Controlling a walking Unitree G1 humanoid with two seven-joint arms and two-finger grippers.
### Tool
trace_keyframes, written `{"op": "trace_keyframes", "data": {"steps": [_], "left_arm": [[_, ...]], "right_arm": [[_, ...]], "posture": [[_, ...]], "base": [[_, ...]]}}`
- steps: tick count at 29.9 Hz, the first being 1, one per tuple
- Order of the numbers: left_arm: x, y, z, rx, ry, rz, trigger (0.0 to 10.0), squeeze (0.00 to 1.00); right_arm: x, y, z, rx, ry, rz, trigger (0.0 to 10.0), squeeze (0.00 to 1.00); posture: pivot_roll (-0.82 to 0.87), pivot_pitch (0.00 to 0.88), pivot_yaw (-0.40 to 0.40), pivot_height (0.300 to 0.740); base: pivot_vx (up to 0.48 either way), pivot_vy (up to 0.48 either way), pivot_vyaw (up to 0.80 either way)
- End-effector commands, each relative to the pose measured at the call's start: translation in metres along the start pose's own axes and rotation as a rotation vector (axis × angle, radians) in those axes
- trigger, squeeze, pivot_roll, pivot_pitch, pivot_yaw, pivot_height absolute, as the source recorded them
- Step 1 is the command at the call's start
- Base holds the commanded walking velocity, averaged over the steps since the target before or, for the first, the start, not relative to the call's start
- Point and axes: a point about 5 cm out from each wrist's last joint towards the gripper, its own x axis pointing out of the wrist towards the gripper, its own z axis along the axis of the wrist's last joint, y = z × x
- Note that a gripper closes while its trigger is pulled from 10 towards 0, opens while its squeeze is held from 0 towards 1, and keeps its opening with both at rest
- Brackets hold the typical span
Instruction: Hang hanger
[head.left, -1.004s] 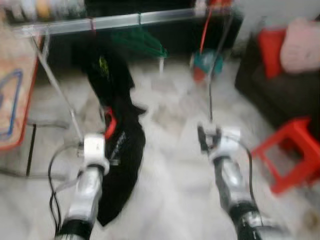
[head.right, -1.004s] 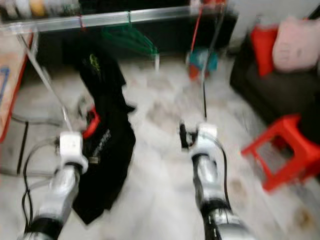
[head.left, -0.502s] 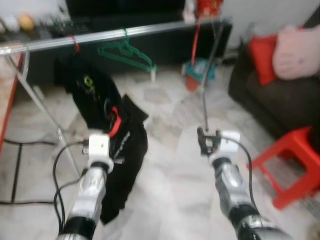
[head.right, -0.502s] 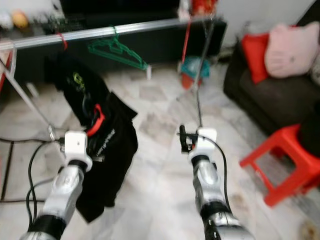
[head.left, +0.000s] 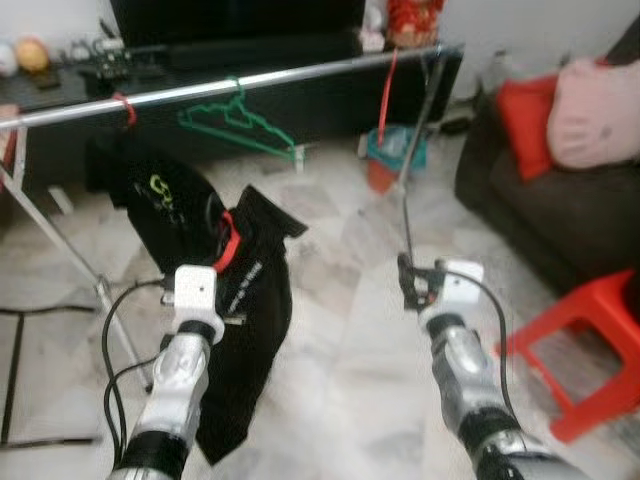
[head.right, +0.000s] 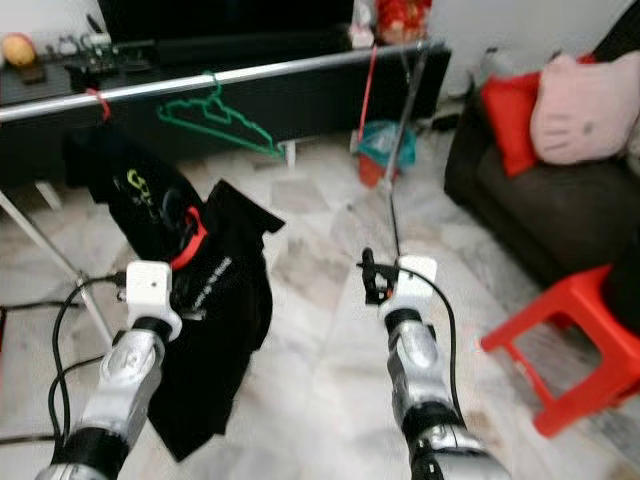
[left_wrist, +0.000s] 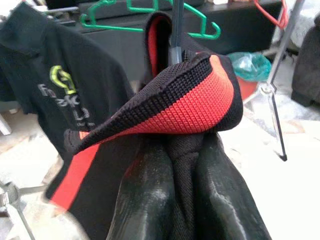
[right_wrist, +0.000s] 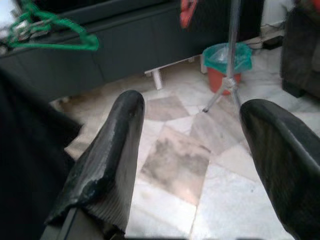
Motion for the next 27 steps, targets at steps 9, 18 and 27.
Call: {"op": "trace_keyframes", "data": {"steps": [9, 18, 27], "left_arm": [[0.0067, -0.0134, 0.0136, 0.001, -0.057, -0.046, 10.0, 0.0], [0.0057, -0.016, 0.0136, 0.002, -0.055, -0.058, 10.0, 0.0], [0.0067, -0.0176, 0.0161, 0.008, -0.064, -0.066, 10.0, 0.0]], "right_arm": [[-0.0027, -0.0127, -0.0001, -0.01, 0.001, -0.044, 10.0, 0.0], [-0.003, -0.0126, -0.0017, -0.014, 0.013, -0.045, 10.0, 0.0], [-0.0027, -0.0104, -0.0017, -0.013, 0.012, -0.042, 10.0, 0.0]], "posture": [[0.01, 0.082, -0.04, 0.74], [0.01, 0.084, -0.042, 0.74], [0.01, 0.082, -0.043, 0.74]], "base": [[0.393, 0.0, -0.06], [0.404, 0.0, 0.0], [0.41, 0.0, 0.0]]}}
